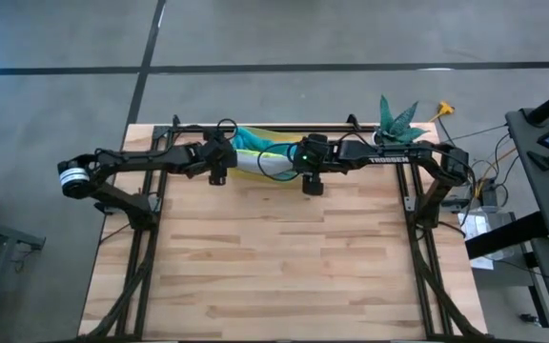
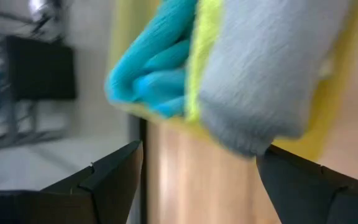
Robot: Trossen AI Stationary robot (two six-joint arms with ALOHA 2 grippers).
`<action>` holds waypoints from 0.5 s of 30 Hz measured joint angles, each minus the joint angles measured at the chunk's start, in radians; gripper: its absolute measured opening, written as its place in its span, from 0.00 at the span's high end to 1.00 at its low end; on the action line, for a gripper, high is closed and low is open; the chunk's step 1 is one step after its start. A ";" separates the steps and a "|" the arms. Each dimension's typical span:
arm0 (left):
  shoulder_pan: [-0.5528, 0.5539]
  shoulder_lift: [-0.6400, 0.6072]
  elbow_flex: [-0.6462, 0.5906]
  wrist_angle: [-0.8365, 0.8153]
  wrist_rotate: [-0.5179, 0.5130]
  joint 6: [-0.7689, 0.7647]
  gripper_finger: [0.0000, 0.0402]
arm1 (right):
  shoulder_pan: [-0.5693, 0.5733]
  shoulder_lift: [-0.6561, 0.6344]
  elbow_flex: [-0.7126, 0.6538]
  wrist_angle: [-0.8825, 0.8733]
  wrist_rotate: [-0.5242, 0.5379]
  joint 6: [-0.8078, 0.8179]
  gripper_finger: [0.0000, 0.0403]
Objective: Roll microfiber towels into tight, uniform cylinder then place into a basket
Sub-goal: Put the rolled gray towel into the yellow bin
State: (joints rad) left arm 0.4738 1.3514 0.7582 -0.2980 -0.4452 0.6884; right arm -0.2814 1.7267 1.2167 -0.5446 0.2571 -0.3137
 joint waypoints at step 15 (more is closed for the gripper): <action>-0.014 -0.255 -0.031 0.132 0.288 -0.081 0.27 | 0.012 0.002 -0.001 0.030 0.083 -0.016 0.29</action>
State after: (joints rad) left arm 0.4597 1.0966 0.7270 -0.1664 -0.1576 0.6070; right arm -0.2697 1.7287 1.2156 -0.5143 0.3405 -0.3300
